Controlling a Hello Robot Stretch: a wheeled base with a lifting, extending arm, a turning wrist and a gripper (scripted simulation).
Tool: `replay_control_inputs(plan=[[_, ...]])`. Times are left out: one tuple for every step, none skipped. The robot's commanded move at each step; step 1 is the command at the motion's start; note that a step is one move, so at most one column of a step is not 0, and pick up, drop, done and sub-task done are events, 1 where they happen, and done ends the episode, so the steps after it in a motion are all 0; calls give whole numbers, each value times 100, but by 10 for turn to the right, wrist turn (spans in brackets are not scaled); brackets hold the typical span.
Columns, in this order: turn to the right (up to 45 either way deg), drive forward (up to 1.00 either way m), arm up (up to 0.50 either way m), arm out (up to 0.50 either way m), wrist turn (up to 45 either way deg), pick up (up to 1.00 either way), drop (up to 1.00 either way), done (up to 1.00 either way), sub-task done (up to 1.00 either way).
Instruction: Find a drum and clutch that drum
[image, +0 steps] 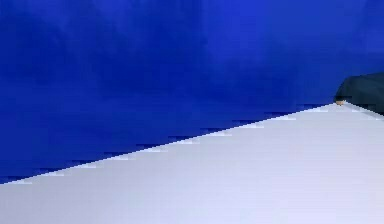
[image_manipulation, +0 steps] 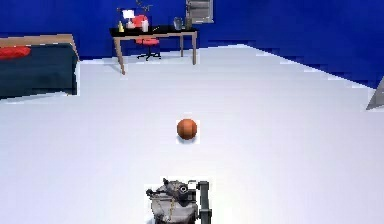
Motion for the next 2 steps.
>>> replay_control_inputs(plan=[[0, 0, 0, 0, 120, 0, 0, 0, 0], [0, 0, -30, 0, 0, 0, 0, 0, 0]])
